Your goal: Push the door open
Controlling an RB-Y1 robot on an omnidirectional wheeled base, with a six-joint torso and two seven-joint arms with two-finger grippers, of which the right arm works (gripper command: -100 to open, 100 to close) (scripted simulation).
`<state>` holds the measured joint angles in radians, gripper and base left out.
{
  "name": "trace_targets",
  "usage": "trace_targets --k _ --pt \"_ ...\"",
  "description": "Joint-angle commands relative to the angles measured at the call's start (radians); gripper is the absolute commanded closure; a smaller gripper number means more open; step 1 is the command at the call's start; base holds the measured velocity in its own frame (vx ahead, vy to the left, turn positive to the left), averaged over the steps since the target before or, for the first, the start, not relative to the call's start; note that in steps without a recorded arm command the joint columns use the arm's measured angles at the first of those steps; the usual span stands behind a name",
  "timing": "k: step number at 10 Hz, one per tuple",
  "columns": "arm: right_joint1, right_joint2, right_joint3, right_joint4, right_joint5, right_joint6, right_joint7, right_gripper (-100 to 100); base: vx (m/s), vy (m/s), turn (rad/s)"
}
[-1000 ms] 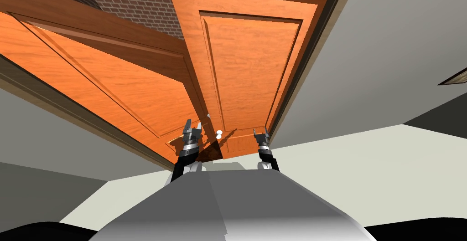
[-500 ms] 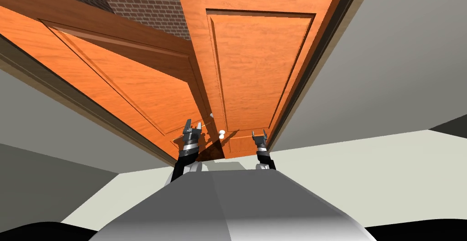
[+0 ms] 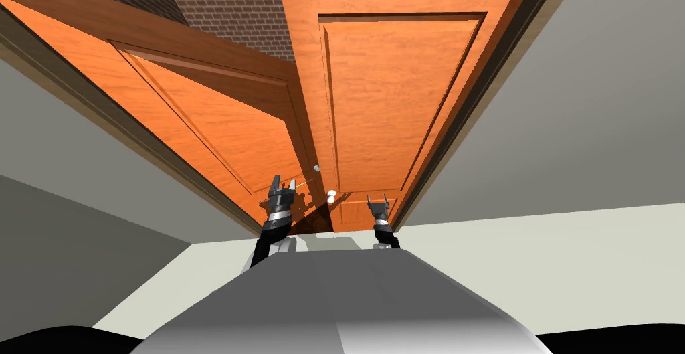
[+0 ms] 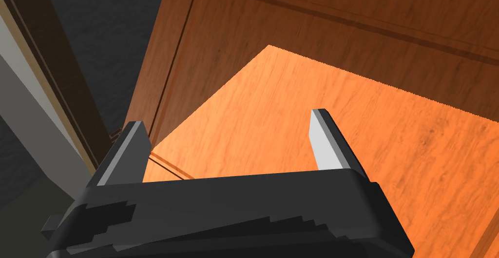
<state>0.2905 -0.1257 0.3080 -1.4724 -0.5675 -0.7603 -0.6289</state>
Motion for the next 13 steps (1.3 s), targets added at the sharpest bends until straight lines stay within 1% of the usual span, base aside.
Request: trace_targets --k 1,4,6,13 --pt "-0.01 -0.003 0.01 0.03 -0.016 -0.012 -0.025 -100 -0.001 0.052 0.064" --pt "-0.024 -0.002 0.037 0.085 -0.051 -0.033 -0.071 -100 -0.006 0.061 0.076" --pt "-0.031 -0.001 0.051 0.114 -0.069 -0.044 -0.095 -100 -0.009 0.074 0.073" --pt "-0.063 0.003 0.112 0.236 -0.148 -0.091 -0.199 -100 -0.016 0.087 0.087"
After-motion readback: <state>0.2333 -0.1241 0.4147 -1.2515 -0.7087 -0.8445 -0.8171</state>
